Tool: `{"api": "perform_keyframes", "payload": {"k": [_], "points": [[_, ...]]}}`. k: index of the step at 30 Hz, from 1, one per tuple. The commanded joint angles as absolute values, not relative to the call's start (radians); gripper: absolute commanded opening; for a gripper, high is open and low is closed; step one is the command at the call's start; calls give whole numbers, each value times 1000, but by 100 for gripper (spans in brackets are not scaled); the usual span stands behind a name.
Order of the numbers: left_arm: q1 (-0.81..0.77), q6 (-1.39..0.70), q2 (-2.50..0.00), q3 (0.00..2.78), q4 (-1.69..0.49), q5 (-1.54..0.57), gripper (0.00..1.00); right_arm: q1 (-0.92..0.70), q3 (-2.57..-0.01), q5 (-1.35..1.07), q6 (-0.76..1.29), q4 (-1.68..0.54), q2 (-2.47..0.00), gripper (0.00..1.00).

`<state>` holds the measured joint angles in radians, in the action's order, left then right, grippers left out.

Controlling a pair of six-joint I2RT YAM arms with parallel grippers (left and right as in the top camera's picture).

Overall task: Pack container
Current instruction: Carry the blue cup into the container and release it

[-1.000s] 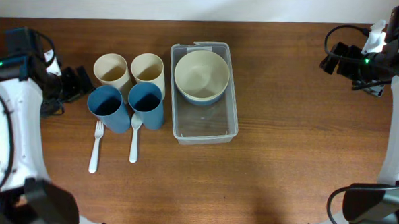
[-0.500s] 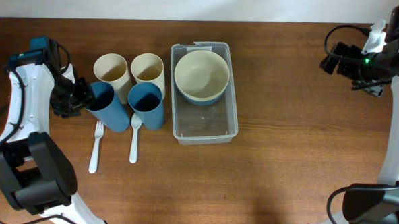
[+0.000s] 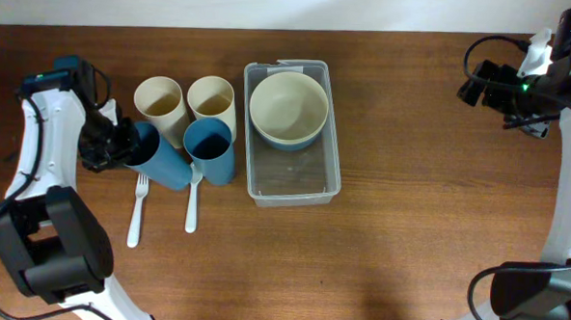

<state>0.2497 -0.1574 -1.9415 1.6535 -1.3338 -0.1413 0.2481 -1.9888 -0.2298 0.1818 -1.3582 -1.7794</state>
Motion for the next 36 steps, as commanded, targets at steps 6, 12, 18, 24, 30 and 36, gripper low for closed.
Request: {"api": "perform_keyframes", "payload": {"k": [6, 12, 18, 24, 30, 36], "points": [[200, -141, -1809, 1714, -1427, -12, 2, 250, -1998, -232, 180, -1358, -1773, 99], [161, -140, -1612, 1807, -1504, 22, 1, 250, -1997, -232, 180, -1358, -1773, 99], [47, -149, -1424, 1869, -1489, 21, 2, 250, -1997, -232, 180, -1358, -1773, 99], [-187, -151, -1313, 1876, -1367, 4, 2, 250, -1998, -232, 181, -1358, -1773, 99], [-393, -69, -1389, 1873, -1231, 8, 2, 250, -1998, -232, 181, -1358, -1773, 99], [-463, 28, -1621, 1873, -1229, 5, 2, 250, -1998, -232, 180, -1358, -1773, 99]]}}
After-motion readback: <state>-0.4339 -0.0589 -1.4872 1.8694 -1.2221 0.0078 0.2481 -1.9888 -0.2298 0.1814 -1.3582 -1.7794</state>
